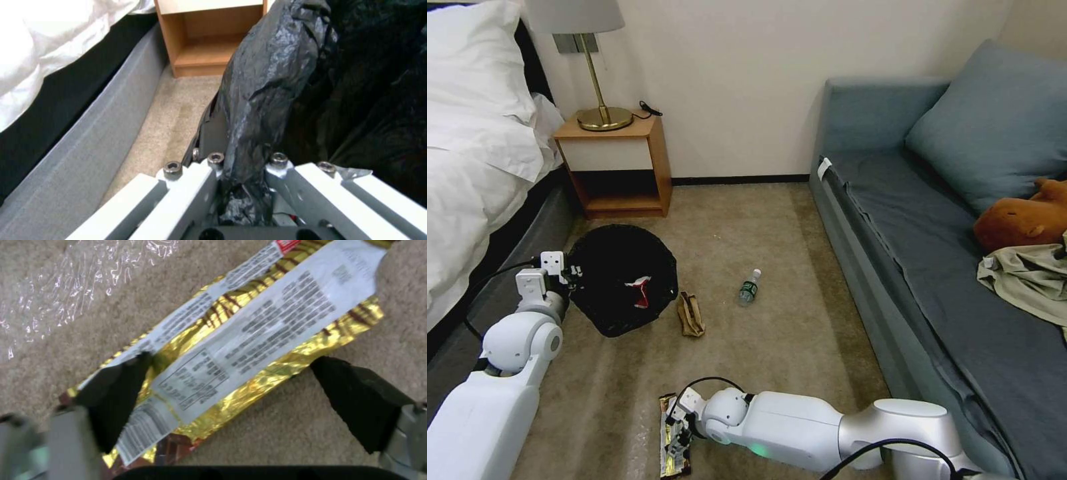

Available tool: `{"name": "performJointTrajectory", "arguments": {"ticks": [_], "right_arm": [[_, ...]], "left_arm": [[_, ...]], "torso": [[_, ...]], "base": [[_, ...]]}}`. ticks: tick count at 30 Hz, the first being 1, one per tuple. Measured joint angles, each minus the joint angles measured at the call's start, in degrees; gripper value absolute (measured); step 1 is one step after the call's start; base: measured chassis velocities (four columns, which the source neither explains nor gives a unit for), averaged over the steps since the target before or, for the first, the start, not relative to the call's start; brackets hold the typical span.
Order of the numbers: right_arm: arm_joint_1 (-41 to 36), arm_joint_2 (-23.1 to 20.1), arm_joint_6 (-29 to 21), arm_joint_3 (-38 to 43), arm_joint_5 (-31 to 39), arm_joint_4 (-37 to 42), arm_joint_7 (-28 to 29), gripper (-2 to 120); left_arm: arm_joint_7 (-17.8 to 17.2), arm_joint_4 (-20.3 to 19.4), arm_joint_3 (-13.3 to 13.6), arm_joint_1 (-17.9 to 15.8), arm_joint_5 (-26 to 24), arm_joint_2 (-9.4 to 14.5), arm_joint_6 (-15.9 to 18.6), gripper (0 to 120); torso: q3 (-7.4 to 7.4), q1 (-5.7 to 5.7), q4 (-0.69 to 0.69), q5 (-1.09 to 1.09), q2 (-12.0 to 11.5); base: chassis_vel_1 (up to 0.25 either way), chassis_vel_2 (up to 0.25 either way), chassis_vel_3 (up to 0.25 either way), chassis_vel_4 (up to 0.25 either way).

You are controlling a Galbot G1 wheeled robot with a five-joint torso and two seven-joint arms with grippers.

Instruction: Pick up the trash bin, then pick up the garbage on the floor and place it into the trash bin.

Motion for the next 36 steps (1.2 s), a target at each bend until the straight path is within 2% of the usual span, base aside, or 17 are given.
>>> {"name": "performJointTrajectory", "arguments": {"ticks": [2, 5, 6, 8, 10, 12, 13, 16, 20, 23, 25, 36], "right_arm": [[0.0, 0.0, 0.0, 0.0, 0.0, 0.0, 0.0, 85], [0.0, 0.0, 0.0, 0.0, -0.2, 0.0, 0.0, 70], [0.0, 0.0, 0.0, 0.0, -0.2, 0.0, 0.0, 70], [0.0, 0.0, 0.0, 0.0, -0.3, -0.1, 0.0, 58], [0.1, 0.0, 0.0, 0.0, -0.3, -0.2, 0.0, 55], [0.1, 0.1, 0.0, 0.0, -0.4, -0.2, -0.2, 43], [0.1, 0.1, 0.0, 0.0, -0.4, -0.2, -0.2, 43], [0.1, 0.1, 0.0, 0.0, -0.4, -0.2, -0.3, 28], [0.2, 0.1, 0.0, 0.0, -0.6, -0.1, -0.4, 18], [0.5, 0.0, 0.1, 0.6, -0.9, 0.0, -0.4, 4], [0.7, 0.0, 0.2, 0.9, -1.1, 0.0, -0.5, 0], [3.3, -1.7, 0.5, 3.9, -1.9, -0.2, -0.7, 0]], "left_arm": [[0.0, 0.0, 0.0, 0.0, 0.0, 0.0, 0.0, 2], [0.2, 0.4, 0.0, 0.0, 0.0, 0.0, -0.3, 2], [0.2, 0.4, 0.0, 0.0, 0.0, 0.0, -0.3, 2], [0.4, 0.5, 0.0, 0.0, 0.0, 0.1, -0.5, 2], [0.4, 0.5, 0.0, 0.0, 0.0, 0.2, -0.5, 2], [0.5, 0.5, 0.0, 0.0, 0.0, 0.3, -0.6, 2], [0.5, 0.5, 0.0, 0.0, 0.0, 0.3, -0.6, 2], [0.5, 0.6, -0.1, 0.0, -0.1, 0.4, -0.7, 2], [0.5, 0.7, -0.1, 0.0, -0.1, 0.4, -0.7, 2], [0.5, 0.7, -0.2, 0.2, -0.1, 0.4, -0.8, 2], [0.5, 0.7, -0.3, 0.3, -0.1, 0.5, -0.9, 2], [0.4, 0.3, -0.8, 0.9, -0.4, 1.1, -1.1, 2]], "torso": [[0.00, 0.00, 0.00, 0.00, 0.0], [0.00, 0.00, 0.00, 0.00, 0.0], [0.00, 0.00, 0.00, 0.00, 0.0], [-0.01, 0.00, -0.01, -0.01, 0.0], [-0.01, 0.00, -0.02, 0.00, 0.0], [-0.01, 0.00, -0.01, 0.00, 0.0], [-0.01, 0.00, -0.01, 0.00, 0.0], [-0.01, 0.00, 0.01, 0.00, 0.0], [0.00, 0.00, 0.01, 0.00, 0.0], [0.00, 0.00, 0.01, 0.00, 0.0], [0.00, 0.00, 0.01, 0.00, 0.0], [0.00, 0.00, 0.00, 0.00, 0.0]], "base": [[0.000, 0.000, 0.000, 0.000], [0.000, 0.000, 0.000, 0.000], [0.000, 0.000, 0.000, 0.000], [0.000, 0.000, 0.000, 0.000], [0.000, 0.000, 0.000, 0.000], [0.000, 0.000, 0.000, 0.000], [0.000, 0.000, 0.000, 0.000], [0.000, 0.000, 0.000, 0.000], [0.000, 0.000, 0.000, 0.000], [0.000, 0.000, 0.000, 0.000], [0.000, 0.000, 0.000, 0.000], [0.000, 0.000, 0.000, 0.000]]}}
